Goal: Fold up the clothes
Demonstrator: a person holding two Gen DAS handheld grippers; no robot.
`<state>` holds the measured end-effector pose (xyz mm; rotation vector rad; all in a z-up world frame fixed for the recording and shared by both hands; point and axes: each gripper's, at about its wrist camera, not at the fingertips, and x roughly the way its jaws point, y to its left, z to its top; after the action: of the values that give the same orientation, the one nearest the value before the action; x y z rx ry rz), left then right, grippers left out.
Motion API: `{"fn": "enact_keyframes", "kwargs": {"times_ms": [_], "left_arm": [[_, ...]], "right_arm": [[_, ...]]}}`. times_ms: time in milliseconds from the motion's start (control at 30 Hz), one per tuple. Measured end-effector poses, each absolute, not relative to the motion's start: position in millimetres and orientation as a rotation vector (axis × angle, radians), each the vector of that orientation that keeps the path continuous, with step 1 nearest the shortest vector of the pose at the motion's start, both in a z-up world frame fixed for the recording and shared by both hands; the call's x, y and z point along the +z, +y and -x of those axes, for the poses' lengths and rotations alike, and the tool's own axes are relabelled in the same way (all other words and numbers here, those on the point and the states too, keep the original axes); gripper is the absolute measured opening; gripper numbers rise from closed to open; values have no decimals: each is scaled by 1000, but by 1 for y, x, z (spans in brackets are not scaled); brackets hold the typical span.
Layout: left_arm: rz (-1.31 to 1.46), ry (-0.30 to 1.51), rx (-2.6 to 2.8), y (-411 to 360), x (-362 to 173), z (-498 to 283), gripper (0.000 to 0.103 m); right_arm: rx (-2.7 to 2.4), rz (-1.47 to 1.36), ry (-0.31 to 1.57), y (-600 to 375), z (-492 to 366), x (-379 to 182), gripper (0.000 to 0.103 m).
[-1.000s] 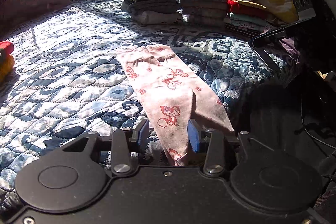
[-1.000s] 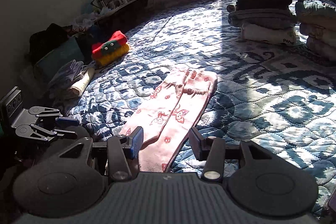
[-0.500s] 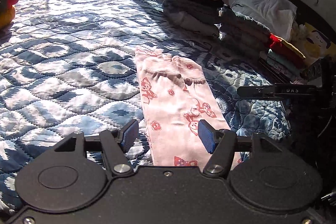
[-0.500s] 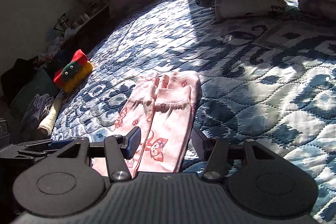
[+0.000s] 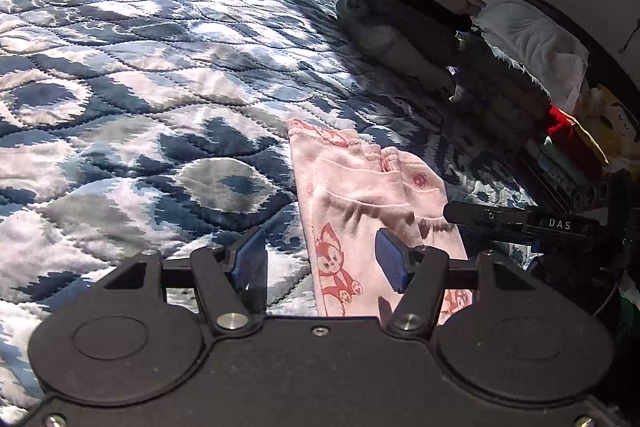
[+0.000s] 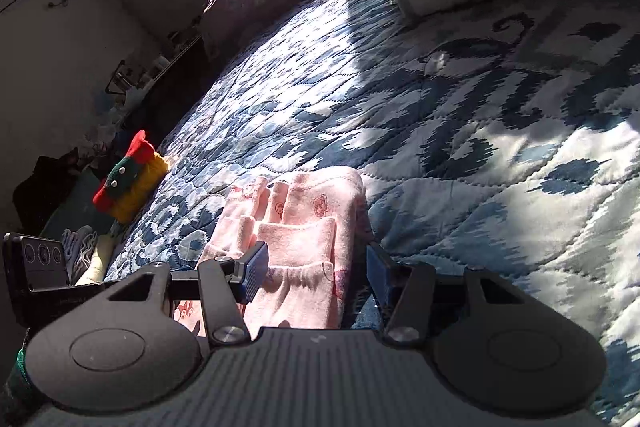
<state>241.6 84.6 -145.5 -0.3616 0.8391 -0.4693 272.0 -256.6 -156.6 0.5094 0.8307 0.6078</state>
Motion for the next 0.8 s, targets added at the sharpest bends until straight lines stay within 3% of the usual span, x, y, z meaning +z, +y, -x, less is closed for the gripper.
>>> {"fn": "enact_keyframes", "kwargs": {"times_ms": [133, 267, 333, 400, 467, 533, 800], "left_arm": [[350, 825, -517, 81, -151, -258, 51], [357, 822, -575, 78, -154, -268, 50], [361, 822, -597, 78, -156, -271, 41], [374, 830, -602, 78, -158, -279, 28], [386, 837, -609, 79, -158, -283, 21], [371, 834, -609, 76, -154, -286, 13], [329, 768, -584, 73, -121, -311, 10]], "right_arm": [[653, -508, 798, -251, -281, -161, 54], [706, -482, 785, -243, -286, -162, 55], [715, -477, 790, -242, -288, -163, 46], [687, -478, 816, -241, -294, -165, 20], [687, -499, 821, -244, -298, -165, 11], [696, -472, 811, -241, -300, -160, 10], [703, -389, 726, -234, -337, -126, 9]]}}
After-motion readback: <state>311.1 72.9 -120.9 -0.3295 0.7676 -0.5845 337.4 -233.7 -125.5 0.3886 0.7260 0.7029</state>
